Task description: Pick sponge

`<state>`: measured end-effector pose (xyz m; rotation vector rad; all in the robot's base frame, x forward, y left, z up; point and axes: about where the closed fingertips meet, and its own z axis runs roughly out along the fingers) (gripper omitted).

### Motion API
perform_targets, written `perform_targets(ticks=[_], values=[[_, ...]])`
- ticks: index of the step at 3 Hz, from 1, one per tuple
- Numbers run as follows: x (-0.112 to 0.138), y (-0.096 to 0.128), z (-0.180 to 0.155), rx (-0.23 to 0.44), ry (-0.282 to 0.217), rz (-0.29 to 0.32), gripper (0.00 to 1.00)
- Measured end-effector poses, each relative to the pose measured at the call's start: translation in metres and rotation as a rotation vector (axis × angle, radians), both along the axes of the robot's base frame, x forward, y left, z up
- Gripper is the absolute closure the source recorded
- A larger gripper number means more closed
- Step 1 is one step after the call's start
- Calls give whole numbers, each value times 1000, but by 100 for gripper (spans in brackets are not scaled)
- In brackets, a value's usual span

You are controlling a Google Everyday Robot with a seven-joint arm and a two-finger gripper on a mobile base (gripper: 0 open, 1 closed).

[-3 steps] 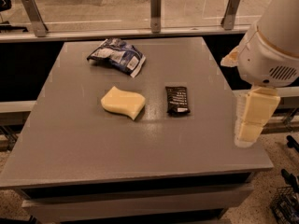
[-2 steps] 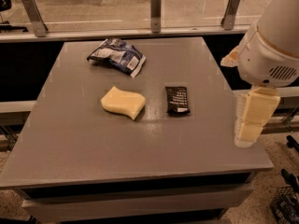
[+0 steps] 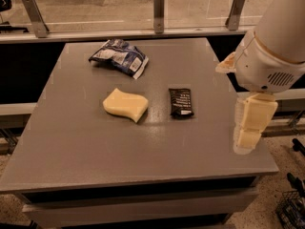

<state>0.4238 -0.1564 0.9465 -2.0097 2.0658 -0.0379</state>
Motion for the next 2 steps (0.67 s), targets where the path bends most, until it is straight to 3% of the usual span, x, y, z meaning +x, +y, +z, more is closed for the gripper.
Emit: perform_targets(ticks=[2], values=[[-21, 40, -14, 84, 35, 116, 0]])
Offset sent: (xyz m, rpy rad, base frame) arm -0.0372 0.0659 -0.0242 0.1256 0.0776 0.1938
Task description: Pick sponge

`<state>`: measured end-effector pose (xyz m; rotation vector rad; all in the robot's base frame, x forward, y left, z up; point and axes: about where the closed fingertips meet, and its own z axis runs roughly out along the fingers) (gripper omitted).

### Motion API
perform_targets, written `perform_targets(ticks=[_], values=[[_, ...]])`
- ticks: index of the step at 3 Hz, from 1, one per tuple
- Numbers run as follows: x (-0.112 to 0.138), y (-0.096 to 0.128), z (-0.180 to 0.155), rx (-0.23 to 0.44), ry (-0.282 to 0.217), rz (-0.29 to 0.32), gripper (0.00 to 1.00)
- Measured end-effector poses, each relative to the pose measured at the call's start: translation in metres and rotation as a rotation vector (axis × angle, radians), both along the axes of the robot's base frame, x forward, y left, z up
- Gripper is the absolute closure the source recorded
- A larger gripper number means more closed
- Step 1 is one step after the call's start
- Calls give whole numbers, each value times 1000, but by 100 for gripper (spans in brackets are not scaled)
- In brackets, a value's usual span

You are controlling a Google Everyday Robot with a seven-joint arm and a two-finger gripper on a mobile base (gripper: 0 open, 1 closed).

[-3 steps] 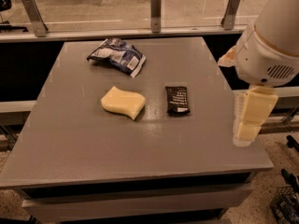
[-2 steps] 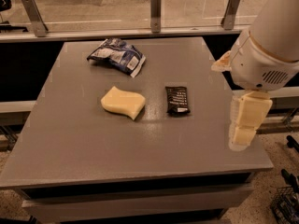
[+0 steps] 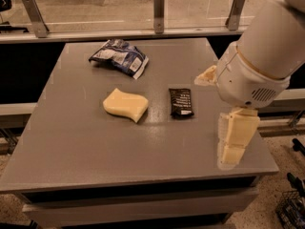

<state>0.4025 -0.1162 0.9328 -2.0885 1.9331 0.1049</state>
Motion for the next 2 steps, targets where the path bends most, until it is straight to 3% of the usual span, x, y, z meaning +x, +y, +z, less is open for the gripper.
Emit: perform_targets(ticks=[2], values=[[-22, 55, -1, 7, -6, 156, 0]])
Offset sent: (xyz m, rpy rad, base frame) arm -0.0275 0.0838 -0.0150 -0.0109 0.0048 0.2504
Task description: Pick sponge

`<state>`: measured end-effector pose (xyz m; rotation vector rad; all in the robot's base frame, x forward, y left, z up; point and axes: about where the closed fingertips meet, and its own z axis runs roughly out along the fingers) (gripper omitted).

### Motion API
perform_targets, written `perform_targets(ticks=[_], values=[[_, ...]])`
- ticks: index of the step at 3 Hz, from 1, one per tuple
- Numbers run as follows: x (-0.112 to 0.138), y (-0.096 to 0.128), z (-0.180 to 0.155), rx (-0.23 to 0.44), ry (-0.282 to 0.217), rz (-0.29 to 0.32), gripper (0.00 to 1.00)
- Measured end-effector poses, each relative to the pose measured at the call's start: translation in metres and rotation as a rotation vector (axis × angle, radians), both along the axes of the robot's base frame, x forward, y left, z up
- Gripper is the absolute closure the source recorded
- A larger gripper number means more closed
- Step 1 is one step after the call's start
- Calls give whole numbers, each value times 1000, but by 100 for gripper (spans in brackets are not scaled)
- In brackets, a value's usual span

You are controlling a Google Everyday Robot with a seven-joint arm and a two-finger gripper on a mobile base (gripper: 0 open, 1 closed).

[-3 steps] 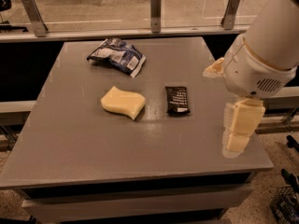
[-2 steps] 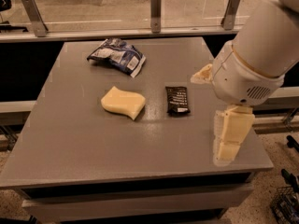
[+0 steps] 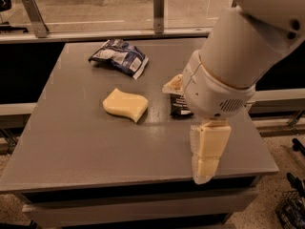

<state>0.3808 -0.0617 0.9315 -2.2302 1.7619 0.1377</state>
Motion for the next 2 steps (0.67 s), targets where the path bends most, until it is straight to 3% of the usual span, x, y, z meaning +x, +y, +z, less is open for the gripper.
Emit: perform_targets(ticks=[1, 2], values=[[6, 26, -13, -32, 3, 61, 0], [31, 54, -38, -73, 18, 137, 0]])
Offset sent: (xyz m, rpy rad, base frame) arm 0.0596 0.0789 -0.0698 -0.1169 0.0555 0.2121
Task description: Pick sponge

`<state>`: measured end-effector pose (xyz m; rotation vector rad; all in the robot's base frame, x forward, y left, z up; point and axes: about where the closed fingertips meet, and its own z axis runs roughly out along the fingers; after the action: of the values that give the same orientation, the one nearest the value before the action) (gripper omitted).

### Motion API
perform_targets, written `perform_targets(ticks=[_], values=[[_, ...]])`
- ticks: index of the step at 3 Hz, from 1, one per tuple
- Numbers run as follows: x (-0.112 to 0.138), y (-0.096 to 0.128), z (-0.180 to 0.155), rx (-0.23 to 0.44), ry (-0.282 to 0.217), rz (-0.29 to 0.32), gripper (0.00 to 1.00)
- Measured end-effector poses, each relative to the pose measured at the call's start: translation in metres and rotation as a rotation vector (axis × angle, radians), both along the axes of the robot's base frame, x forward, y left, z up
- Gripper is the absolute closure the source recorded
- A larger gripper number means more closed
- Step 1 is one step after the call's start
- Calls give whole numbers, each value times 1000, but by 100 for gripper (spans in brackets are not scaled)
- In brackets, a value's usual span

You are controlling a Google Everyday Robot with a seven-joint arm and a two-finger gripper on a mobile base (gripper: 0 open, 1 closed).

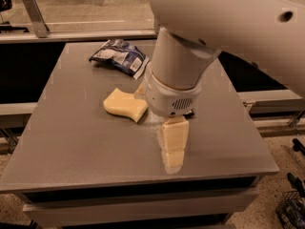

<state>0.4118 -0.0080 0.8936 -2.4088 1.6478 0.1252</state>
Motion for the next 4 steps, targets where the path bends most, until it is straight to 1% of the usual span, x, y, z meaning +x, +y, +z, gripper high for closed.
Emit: perform_targets(ticks=[1, 2, 3, 4], values=[[0, 0, 0, 0, 0, 0, 0], [3, -9, 1, 23, -9, 10, 0], [19, -9, 0, 25, 1, 37, 0], [38, 4, 2, -4, 7, 87, 0]])
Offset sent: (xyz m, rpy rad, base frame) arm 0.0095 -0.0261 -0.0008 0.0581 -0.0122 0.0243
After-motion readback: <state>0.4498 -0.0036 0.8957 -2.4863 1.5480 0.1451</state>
